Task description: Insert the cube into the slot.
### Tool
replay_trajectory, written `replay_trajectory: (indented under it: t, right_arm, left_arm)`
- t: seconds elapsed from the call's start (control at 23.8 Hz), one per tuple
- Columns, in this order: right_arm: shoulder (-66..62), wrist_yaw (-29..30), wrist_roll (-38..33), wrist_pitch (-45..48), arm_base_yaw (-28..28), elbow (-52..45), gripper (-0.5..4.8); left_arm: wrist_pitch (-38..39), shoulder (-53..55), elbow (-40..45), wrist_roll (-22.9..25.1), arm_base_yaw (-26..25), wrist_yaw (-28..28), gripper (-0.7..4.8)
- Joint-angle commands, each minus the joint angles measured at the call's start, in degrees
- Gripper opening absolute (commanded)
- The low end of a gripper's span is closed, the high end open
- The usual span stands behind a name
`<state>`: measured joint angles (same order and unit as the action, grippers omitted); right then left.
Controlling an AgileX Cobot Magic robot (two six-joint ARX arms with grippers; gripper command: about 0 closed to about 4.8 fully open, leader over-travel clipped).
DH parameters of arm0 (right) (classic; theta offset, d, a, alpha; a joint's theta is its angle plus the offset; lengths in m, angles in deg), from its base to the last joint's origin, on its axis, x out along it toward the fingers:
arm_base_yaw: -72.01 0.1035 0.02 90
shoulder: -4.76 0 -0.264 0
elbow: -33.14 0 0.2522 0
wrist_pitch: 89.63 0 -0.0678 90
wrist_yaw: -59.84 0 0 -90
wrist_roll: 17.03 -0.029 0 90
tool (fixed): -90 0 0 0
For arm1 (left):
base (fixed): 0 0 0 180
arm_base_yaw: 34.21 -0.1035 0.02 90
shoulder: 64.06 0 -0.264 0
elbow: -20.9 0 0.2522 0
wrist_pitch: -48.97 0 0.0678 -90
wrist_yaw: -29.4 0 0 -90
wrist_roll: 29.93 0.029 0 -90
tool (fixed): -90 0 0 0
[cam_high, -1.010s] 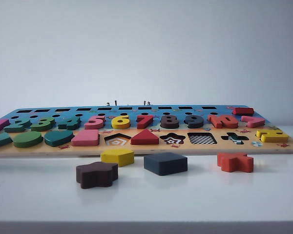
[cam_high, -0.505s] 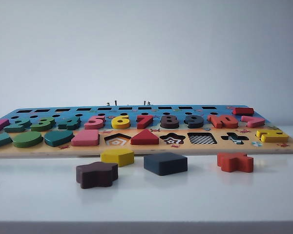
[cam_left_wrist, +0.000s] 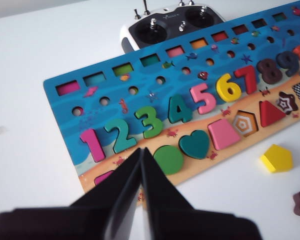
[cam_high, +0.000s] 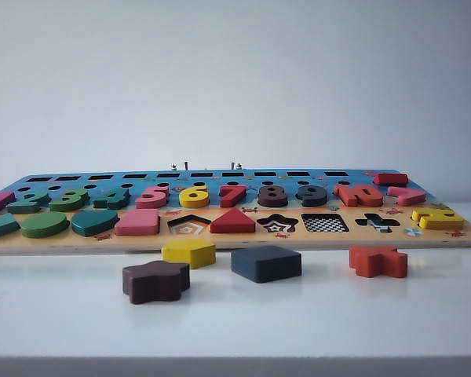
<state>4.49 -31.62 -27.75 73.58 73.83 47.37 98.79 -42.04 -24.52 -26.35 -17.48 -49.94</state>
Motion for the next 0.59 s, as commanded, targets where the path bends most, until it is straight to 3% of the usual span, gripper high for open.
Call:
replay_trajectory:
  t: [0.04, 0.59]
  right_arm:
    - [0.13, 0.0, -0.24, 0.28, 0.02, 0.0, 0.0]
    - [0.13, 1.44, -1.92, -2.71, 2.84, 2.93, 0.0]
  left_arm:
    - [4.09, 2.4, -3.23, 0.04, 0.72, 3.15, 0.17]
    - [16.76, 10.51, -13.9, 0.07, 2.16, 12.61, 0.17]
